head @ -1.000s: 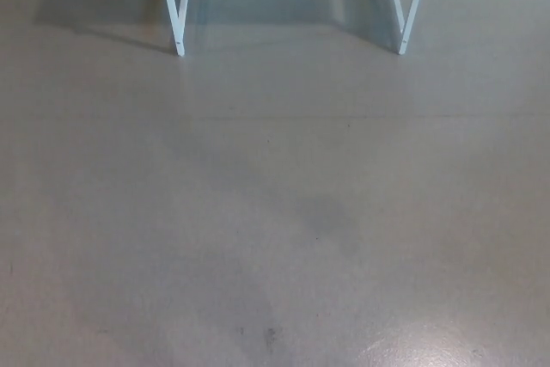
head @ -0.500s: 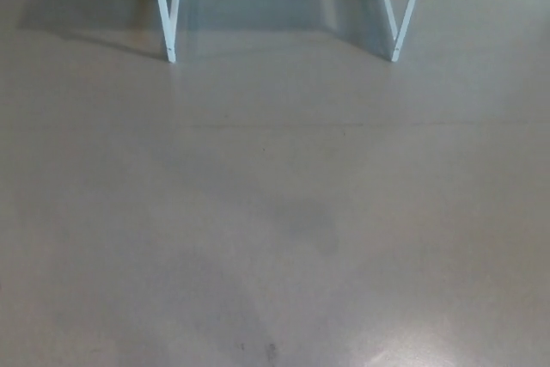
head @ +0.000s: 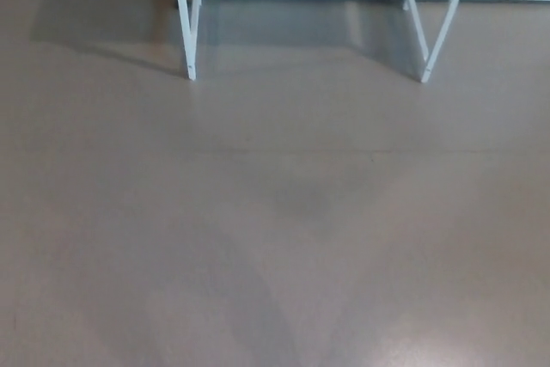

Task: The robot walks towards a table in front, picks a shampoo with left hand and puts it in a small grey container

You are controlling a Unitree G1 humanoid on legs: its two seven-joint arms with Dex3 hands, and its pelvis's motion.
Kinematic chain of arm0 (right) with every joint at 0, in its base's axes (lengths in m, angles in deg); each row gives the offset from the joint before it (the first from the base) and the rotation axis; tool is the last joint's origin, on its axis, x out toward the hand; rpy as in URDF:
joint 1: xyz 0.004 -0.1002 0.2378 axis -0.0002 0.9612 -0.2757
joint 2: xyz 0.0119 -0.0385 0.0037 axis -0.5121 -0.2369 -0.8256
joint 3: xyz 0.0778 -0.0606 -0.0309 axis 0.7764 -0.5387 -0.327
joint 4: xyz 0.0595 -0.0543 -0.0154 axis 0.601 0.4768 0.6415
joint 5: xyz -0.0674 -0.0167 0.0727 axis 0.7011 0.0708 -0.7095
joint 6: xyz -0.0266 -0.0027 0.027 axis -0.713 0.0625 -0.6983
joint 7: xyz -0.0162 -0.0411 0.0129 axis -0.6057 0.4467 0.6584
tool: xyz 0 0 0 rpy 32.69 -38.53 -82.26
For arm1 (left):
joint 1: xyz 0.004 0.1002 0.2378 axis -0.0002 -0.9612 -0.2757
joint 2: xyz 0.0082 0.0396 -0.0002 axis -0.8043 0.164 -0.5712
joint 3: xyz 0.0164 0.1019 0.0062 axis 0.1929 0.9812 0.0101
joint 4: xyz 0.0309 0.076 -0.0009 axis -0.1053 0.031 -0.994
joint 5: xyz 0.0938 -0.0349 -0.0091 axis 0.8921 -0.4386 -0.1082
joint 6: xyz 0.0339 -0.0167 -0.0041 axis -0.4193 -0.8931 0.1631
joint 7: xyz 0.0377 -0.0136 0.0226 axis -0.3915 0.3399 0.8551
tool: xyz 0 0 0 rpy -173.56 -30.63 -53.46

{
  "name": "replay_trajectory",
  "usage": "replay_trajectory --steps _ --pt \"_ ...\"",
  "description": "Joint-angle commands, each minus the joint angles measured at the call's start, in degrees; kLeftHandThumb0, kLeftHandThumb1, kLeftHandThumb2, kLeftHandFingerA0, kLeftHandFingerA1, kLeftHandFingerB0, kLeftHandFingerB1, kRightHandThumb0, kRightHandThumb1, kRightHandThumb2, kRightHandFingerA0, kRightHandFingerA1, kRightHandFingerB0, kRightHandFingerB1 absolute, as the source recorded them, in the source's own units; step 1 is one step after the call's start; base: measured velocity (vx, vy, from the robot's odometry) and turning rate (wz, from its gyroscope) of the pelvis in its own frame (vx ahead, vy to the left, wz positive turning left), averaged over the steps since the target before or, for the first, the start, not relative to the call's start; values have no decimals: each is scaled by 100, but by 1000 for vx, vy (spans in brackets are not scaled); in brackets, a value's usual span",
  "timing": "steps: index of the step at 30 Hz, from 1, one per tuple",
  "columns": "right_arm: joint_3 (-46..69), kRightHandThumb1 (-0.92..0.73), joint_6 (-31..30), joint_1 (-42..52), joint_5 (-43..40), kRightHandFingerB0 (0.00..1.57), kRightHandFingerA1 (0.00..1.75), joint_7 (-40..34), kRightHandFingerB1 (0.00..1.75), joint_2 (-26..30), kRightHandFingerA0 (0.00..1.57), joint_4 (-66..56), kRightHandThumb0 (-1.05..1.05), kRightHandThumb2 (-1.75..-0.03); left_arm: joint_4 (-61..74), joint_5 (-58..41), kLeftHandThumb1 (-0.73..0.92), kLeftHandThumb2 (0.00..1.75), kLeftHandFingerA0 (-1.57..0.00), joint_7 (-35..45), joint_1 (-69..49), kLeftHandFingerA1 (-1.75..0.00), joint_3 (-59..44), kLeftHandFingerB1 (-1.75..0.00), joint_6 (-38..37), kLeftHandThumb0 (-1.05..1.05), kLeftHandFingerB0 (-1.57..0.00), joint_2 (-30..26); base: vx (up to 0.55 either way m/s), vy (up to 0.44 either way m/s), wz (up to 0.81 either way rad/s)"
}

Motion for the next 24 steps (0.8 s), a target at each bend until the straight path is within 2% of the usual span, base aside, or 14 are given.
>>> replay_trajectory --steps 1,4,10,15,18,20,22,23,24 --pt "-32 -54 78 4 14 52 54 -55 42 99 75 4 -24 -56 -26 625 62 58 -52 -544 -80 -41 594 -37 -510 -16 -45 -187 422 -255 -42" --pt "-62 -55 95 46 14 52 54 -13 42 107 76 -23 -26 -56 -48 692 60 58 -53 -662 -152 -41 822 -37 -646 -19 -45 -245 356 -243 42" --pt "-171 -56 98 6 79 52 55 -69 42 109 76 -42 -23 -57 -118 681 57 57 -54 -799 -144 -42 1008 -37 -739 -21 -46 -283 332 -97 -2" --pt "-210 -56 98 75 45 52 55 -4 43 107 75 -57 -24 -56 -150 786 58 57 -57 -898 -302 -43 1111 -37 -928 -22 -46 -302 389 101 -24" --pt "-284 -57 123 160 78 50 54 22 42 119 74 -74 -25 -57 -152 759 58 57 -57 -925 -425 -43 1123 -37 -986 -22 -45 -285 698 281 -30" --pt "-340 -57 166 244 107 50 55 20 42 120 75 -107 -24 -57 -169 752 52 63 -55 -995 -525 -46 1120 -41 -1030 -25 -43 -274 745 187 -11" --pt "-360 -57 187 320 100 51 56 17 43 107 76 -106 -24 -57 -221 782 51 62 -56 -1032 -603 -45 1139 -41 -1060 -25 -44 -287 567 132 0" --pt "-370 -56 155 371 87 52 56 18 43 92 76 -84 -24 -57 -217 872 56 57 -62 -1122 -721 -42 1208 -37 -1118 -21 -46 -304 404 72 6" --pt "-378 -56 149 381 87 52 55 15 43 92 75 -76 -25 -56 -205 889 50 64 -57 -1149 -752 -46 1225 -42 -1127 -27 -43 -301 383 52 10"
